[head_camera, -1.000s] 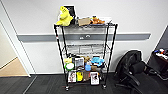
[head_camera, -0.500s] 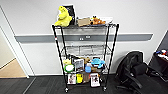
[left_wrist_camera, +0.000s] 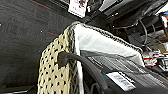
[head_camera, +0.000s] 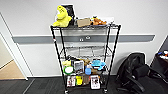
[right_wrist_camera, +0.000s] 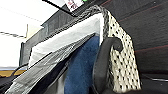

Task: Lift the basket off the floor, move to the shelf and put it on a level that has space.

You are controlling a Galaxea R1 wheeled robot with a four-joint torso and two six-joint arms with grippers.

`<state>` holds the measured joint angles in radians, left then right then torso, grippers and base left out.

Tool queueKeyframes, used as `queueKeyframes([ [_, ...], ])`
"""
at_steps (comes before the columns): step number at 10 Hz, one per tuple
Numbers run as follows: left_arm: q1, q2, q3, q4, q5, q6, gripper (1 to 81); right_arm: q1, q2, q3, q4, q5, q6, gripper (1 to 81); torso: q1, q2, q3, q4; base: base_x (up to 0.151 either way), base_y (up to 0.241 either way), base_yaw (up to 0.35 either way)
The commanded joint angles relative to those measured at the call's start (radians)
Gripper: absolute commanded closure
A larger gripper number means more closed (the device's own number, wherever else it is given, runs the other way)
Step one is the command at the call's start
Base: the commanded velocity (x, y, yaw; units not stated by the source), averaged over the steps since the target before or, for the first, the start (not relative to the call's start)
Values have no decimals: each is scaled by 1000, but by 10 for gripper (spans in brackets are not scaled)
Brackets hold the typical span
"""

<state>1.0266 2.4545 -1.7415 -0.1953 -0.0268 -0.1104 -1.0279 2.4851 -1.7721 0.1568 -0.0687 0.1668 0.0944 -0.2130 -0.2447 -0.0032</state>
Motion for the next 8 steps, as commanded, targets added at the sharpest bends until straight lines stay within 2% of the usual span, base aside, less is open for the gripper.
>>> queueKeyframes([
  [1,-104,-20,46,13,21,2,811,108,-19,36,24,-14,11,811,0,0,0,0,108,0,0],
  [8,-105,-18,45,13,22,2,811,108,-21,36,24,-14,11,811,0,0,0,0,110,0,0],
])
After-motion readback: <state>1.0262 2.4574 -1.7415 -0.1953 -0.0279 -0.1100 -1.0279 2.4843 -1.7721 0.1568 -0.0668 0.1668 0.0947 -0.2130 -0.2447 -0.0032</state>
